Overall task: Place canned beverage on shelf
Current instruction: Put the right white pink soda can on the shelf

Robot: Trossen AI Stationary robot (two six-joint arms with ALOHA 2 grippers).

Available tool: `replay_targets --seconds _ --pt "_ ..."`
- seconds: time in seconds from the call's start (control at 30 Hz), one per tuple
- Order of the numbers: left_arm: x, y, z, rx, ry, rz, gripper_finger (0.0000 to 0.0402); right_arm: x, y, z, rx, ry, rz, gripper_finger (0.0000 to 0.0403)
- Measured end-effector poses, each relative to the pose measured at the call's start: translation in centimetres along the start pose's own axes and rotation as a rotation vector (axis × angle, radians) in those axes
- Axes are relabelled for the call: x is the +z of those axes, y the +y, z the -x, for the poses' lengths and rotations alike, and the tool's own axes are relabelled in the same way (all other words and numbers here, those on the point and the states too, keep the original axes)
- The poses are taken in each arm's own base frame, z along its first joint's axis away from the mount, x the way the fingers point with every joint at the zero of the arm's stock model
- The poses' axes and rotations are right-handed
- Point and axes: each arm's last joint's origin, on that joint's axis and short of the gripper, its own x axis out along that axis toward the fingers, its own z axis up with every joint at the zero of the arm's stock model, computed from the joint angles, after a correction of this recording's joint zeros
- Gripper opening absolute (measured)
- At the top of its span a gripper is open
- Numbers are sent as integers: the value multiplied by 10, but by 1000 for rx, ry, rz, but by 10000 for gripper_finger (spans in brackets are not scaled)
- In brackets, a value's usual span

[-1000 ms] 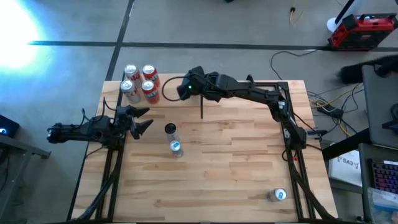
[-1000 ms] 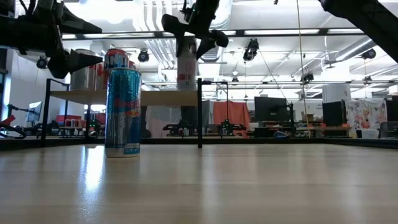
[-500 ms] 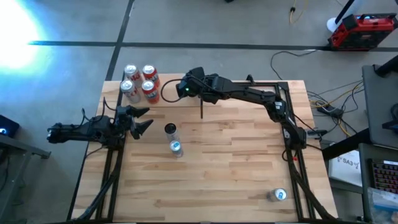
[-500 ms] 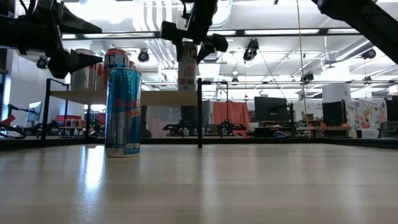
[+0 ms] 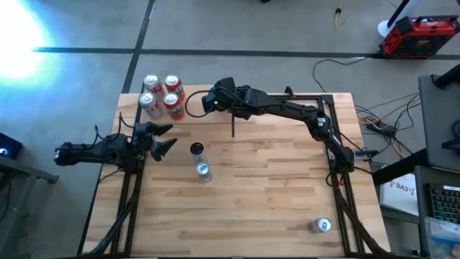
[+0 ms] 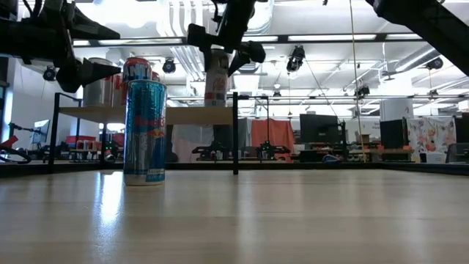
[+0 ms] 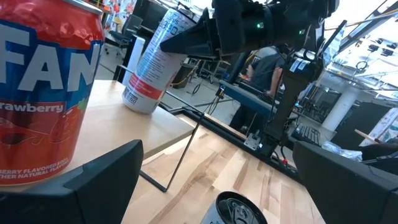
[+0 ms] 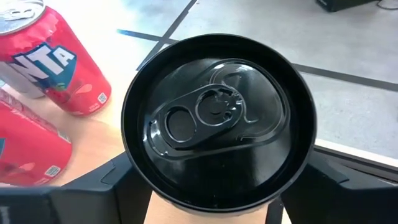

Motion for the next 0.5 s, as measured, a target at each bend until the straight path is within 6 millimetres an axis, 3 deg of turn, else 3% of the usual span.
replay_targets --seconds 0.5 --pt "0 0 0 0 0 0 398 1 2 0 19 -6 -28 290"
